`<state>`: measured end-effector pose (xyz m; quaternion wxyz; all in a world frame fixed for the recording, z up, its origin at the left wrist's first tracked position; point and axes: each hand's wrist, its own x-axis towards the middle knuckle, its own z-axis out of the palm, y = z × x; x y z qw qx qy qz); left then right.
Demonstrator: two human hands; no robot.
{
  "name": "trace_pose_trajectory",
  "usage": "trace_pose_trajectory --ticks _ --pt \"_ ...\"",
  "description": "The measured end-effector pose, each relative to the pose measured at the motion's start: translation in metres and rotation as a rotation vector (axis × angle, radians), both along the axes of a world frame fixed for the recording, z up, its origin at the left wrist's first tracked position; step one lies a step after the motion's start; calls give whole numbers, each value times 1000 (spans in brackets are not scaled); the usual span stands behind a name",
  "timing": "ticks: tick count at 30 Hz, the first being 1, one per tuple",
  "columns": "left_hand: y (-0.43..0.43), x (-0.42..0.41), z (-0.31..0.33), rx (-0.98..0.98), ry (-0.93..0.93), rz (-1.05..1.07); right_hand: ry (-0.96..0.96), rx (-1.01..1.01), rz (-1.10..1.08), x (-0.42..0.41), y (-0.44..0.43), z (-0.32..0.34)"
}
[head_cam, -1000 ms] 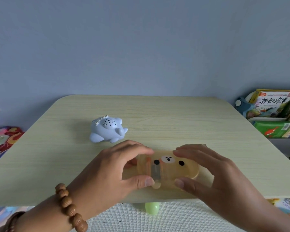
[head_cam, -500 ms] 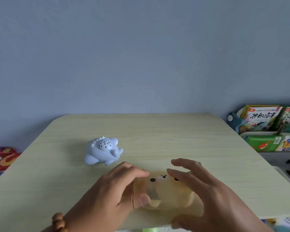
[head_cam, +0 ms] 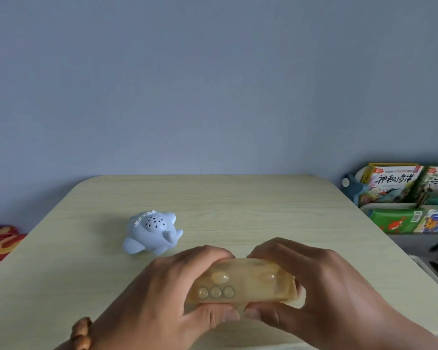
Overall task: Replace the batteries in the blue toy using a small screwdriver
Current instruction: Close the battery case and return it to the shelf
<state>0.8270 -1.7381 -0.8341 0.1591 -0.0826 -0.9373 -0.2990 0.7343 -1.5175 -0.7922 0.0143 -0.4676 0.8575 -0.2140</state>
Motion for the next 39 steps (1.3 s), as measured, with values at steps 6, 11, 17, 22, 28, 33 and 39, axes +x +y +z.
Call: trace_pose_trajectory --ticks 6,11,17,22,28,33,39 --pt "-1 0 3 -4 1 10 77 -38 -7 -5 -4 -13" --pt "0 1 4 15 8 23 87 -90 9 -6 -7 -23" --pt "-6 -1 5 76 -59 1 107 -161 9 -6 -9 -32" --pt "-10 -1 9 649 -331 -81 283 -304 -36 -11 -11 -29" --pt "-17 -4 13 680 -327 -26 174 -155 -292 -11 0 -42" --pt "-23 -6 21 556 -290 24 7 63 -846 -9 11 -63" --pt "-26 -7 11 493 -324 11 158 -163 -934 -12 9 -91"
